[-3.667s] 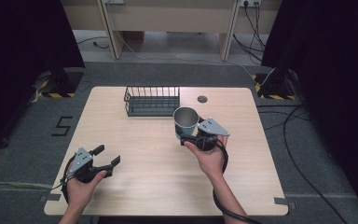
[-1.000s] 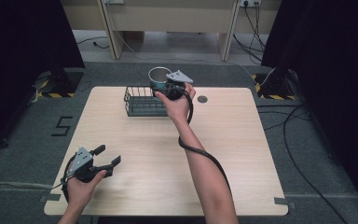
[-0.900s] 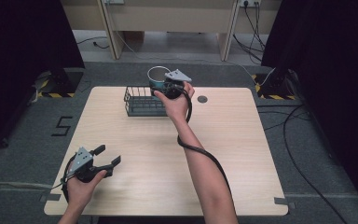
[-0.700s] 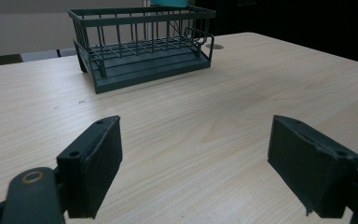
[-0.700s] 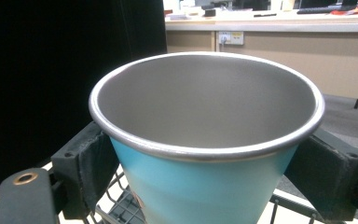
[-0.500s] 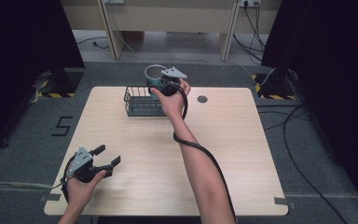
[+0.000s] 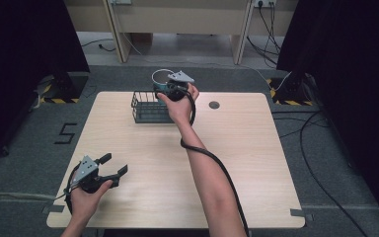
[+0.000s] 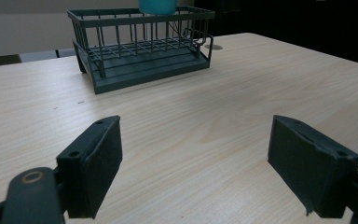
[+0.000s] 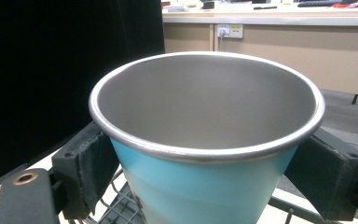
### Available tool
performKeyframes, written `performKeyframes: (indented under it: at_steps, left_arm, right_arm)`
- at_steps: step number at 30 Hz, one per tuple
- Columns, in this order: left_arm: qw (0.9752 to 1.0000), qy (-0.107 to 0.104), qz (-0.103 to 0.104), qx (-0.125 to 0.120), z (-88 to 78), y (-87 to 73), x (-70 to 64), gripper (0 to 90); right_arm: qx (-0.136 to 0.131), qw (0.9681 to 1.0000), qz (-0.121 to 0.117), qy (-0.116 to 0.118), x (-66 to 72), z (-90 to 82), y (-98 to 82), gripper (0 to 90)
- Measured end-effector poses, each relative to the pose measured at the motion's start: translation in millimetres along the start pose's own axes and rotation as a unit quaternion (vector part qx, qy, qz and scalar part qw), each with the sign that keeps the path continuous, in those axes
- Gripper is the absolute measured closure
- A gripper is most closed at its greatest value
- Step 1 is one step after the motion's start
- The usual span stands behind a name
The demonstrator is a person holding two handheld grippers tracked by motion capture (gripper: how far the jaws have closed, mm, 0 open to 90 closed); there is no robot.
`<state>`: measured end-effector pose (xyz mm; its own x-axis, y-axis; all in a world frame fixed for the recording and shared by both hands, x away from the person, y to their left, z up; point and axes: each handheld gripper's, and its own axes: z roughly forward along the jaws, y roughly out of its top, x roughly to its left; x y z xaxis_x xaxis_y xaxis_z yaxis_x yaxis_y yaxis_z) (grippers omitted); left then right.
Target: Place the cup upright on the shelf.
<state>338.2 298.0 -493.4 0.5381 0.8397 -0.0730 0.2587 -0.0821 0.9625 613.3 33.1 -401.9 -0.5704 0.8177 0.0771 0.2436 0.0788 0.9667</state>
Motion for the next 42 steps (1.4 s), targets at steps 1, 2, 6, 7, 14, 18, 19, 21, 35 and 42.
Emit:
performKeyframes:
  at_steps: [1, 2, 6, 7, 14, 18, 19, 21, 35, 42]
  left_arm:
    - [1.0000, 0.000, 0.001, 0.000, -0.1, 0.0, 0.0, 17.3]
    - [1.0000, 0.000, 0.001, 0.000, -0.2, 0.1, 0.0, 17.3]
    - [1.0000, -0.001, 0.001, 0.000, -0.6, 0.1, 0.3, 17.3]
    - [1.0000, -0.001, 0.001, 0.001, -0.8, 0.1, 0.6, 17.3]
    - [1.0000, -0.001, 0.001, -0.001, -0.6, 0.1, 0.3, 17.2]
    - [1.0000, -0.002, 0.000, -0.001, -0.3, 0.1, 0.3, 17.1]
    - [1.0000, -0.002, -0.001, -0.002, -0.1, 0.0, 0.1, 17.1]
    - [1.0000, -0.002, 0.001, -0.001, -0.3, 0.1, 0.1, 17.1]
    - [1.0000, -0.002, 0.000, -0.001, -0.5, 0.1, 0.7, 17.0]
    - [1.0000, -0.003, 0.000, -0.001, -0.4, 0.2, 0.7, 17.1]
  right_arm:
    - [0.001, 1.0000, 0.001, 0.000, 0.1, 1.2, -0.9, 15.4]
    - [0.001, 1.0000, 0.000, -0.001, 0.2, 2.3, -1.9, 15.4]
    - [0.006, 1.0000, 0.001, -0.002, 1.2, 5.7, -5.8, 15.4]
    - [0.008, 1.0000, -0.002, -0.003, 1.5, 6.0, -6.5, 15.4]
    - [0.015, 0.9998, -0.009, -0.006, 1.9, 8.3, -10.1, 15.4]
    - [0.020, 0.9997, -0.011, -0.007, 1.5, 9.0, -13.6, 15.4]
    - [0.021, 0.9997, -0.010, -0.008, 1.0, 9.1, -14.9, 15.4]
    - [0.027, 0.9995, -0.008, -0.012, 0.0, 9.2, -17.6, 15.4]
    - [0.044, 0.9989, -0.011, -0.012, -1.2, 12.6, -25.0, 14.9]
    - [0.052, 0.9985, -0.012, -0.014, -1.8, 14.7, -28.4, 14.7]
